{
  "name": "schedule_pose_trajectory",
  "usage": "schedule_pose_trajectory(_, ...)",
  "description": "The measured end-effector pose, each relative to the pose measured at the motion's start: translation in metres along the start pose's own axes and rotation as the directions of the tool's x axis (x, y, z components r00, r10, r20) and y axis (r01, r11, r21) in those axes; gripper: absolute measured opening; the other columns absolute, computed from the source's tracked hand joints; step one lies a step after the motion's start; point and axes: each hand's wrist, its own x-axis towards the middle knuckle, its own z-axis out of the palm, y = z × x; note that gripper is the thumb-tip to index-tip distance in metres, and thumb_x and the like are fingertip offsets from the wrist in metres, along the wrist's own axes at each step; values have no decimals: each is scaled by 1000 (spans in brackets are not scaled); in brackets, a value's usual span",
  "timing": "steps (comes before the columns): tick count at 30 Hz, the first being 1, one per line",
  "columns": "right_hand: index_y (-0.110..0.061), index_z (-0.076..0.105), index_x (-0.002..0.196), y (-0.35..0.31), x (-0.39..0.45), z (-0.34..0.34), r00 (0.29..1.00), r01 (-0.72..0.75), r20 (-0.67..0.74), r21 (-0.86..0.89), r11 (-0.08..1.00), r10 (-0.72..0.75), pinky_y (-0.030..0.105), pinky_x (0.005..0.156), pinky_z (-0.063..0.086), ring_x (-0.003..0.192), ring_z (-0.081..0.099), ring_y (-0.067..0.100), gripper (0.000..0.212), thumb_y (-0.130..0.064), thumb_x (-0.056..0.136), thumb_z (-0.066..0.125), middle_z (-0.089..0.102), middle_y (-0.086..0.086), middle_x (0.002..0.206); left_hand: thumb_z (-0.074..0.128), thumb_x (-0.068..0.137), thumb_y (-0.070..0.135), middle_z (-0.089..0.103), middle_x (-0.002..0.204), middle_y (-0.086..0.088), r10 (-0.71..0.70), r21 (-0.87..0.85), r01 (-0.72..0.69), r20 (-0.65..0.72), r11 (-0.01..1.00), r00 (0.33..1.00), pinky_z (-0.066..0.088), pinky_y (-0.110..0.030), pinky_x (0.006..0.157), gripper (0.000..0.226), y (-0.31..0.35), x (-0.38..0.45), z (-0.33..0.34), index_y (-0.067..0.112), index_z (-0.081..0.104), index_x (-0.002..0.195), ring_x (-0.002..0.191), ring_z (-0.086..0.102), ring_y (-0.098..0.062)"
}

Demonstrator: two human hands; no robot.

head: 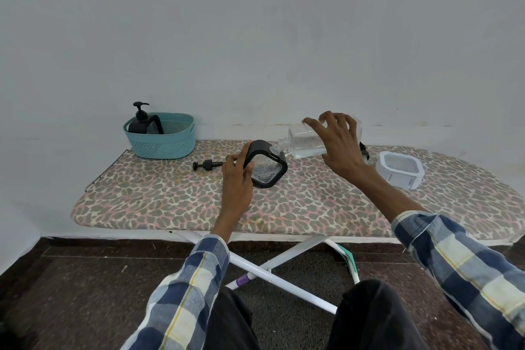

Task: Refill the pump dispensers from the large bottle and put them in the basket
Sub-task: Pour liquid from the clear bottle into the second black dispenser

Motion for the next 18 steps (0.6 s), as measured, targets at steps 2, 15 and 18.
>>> schedule_pose_trajectory(2,-33,45,147,0,0,0,1000,2,-3,4,1000,-2,44,115,24,126,46,30,109,11,53,79,46,4,131,35,115,47,42,127,-1,3,-6,-3,3,1000,1000,35,-30,95,51,0,0,0,43,33,166,119,44,-22)
schedule_pose_trajectory(15,-32,45,146,0,0,1,999,10,-37,9,1000,-10,44,114,24,125,46,30,109,13,53,78,47,5,130,33,114,50,42,129,-2,-1,-10,1,1,1000,1000,35,-31,97,53,-2,0,0,43,33,166,120,44,-23)
schedule_pose_trajectory(18,-32,46,146,0,-1,1,999,12,-48,15,1000,-12,45,114,25,124,45,30,108,13,53,79,47,5,129,31,112,54,42,130,-1,-6,-11,6,1,1000,1000,35,-31,97,56,-1,0,0,43,33,166,121,43,-22)
